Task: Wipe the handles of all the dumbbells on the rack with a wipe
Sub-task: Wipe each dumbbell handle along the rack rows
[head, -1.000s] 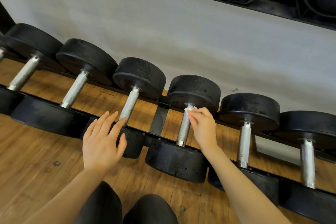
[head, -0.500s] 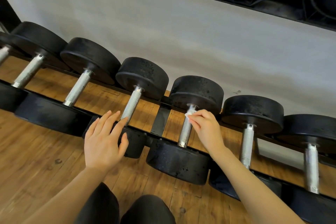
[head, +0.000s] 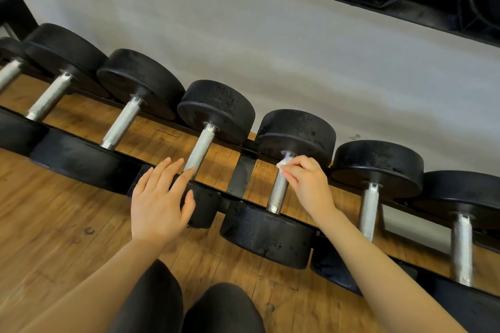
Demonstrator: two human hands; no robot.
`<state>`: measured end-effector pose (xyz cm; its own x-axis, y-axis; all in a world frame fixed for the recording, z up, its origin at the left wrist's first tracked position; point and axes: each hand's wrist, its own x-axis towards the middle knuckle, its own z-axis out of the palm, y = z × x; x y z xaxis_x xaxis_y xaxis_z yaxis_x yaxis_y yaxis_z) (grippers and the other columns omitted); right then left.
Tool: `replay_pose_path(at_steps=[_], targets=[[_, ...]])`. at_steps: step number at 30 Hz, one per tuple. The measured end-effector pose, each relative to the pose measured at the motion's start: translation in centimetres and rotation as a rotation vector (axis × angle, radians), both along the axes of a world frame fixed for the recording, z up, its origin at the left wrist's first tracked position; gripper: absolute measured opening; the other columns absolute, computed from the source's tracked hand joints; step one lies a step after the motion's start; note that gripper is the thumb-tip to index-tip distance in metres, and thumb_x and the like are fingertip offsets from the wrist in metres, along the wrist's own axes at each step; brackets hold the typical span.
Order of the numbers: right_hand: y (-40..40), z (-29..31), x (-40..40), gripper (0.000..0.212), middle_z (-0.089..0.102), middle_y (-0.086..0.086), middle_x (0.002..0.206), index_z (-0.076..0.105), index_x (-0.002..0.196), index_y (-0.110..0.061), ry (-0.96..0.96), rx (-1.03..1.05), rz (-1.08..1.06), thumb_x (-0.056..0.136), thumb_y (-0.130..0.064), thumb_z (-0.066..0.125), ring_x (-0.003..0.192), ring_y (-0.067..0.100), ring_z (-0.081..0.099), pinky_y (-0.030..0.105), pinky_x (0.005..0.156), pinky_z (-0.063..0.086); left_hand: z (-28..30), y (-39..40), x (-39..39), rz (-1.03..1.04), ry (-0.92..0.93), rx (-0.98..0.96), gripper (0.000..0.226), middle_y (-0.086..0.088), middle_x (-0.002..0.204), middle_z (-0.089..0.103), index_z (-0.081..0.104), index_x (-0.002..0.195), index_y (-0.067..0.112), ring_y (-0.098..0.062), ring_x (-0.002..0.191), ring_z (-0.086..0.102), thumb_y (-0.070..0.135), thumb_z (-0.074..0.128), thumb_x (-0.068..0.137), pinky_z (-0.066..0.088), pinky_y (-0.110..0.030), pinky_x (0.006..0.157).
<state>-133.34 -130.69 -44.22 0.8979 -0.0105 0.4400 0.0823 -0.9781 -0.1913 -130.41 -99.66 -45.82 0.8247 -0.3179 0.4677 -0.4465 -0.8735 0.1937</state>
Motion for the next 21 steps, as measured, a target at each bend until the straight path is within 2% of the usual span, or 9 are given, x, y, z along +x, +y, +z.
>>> replay_pose_path(at_steps=[2,5,9,14,16,19,21], targets=[[0.2,0.4,0.7,0.026,0.065,0.01,0.104,0.073,0.106,-0.005,0.016,-0.022,-0.053,0.08,-0.009,0.075,0.097,0.024,0.059,0.034,0.084,0.055,0.0,0.0,0.0,0.002,0.002,0.003,0.048,-0.01,0.136,0.058,0.064,0.128,0.014,-0.028,0.135,0.043,0.035,0.038,0.093,0.026,-0.046,0.113],[1.1,0.0,0.8,0.024,0.065,0.01,0.105,0.072,0.106,-0.004,0.002,0.069,-0.141,0.083,-0.011,0.072,0.097,0.025,0.058,0.032,0.083,0.051,-0.1,0.1,0.0,0.005,-0.001,0.006,0.048,-0.01,0.136,0.058,0.063,0.128,0.015,-0.028,0.135,0.043,0.035,0.038,0.093,0.026,-0.046,0.114],[1.2,-0.9,-0.4,0.019,0.065,0.006,0.098,0.075,0.099,-0.008,-0.01,0.051,-0.058,0.081,-0.012,0.074,0.09,0.024,0.057,0.032,0.075,0.052,-0.1,0.0,0.0,0.002,-0.017,-0.004,0.048,-0.011,0.135,0.059,0.065,0.127,0.013,-0.029,0.134,0.045,0.035,0.038,0.093,0.029,-0.047,0.112],[0.7,-0.4,1.0,0.022,0.066,0.002,0.11,0.072,0.109,-0.011,-0.013,0.098,-0.091,0.089,-0.017,0.066,0.103,0.019,0.055,0.024,0.087,0.043,-0.1,0.0,0.1,0.0,-0.029,0.009,0.047,-0.011,0.134,0.059,0.065,0.127,0.013,-0.029,0.133,0.045,0.034,0.039,0.093,0.028,-0.045,0.112],[0.9,-0.5,1.7,0.024,0.068,0.001,0.113,0.072,0.112,-0.013,-0.016,0.069,-0.128,0.091,-0.022,0.064,0.105,0.019,0.056,0.027,0.089,0.045,-0.1,0.0,0.2,0.002,-0.033,0.004,0.047,-0.01,0.134,0.06,0.065,0.126,0.013,-0.029,0.133,0.045,0.034,0.039,0.092,0.028,-0.045,0.112],[1.1,-0.9,1.6,0.025,0.071,0.001,0.108,0.072,0.111,-0.014,-0.041,0.031,-0.161,0.088,-0.022,0.068,0.093,0.018,0.06,0.03,0.078,0.05,-0.1,0.0,0.2,0.002,-0.037,-0.005,0.047,-0.01,0.133,0.06,0.065,0.126,0.013,-0.028,0.133,0.046,0.034,0.04,0.093,0.029,-0.044,0.111],[0.9,-1.1,1.2,0.024,0.072,-0.001,0.106,0.073,0.109,-0.015,-0.052,-0.004,-0.111,0.086,-0.021,0.069,0.084,0.017,0.06,0.031,0.072,0.051,-0.2,0.0,0.2,0.001,-0.033,-0.001,0.046,-0.01,0.134,0.06,0.065,0.126,0.013,-0.028,0.133,0.046,0.034,0.04,0.093,0.029,-0.044,0.112]])
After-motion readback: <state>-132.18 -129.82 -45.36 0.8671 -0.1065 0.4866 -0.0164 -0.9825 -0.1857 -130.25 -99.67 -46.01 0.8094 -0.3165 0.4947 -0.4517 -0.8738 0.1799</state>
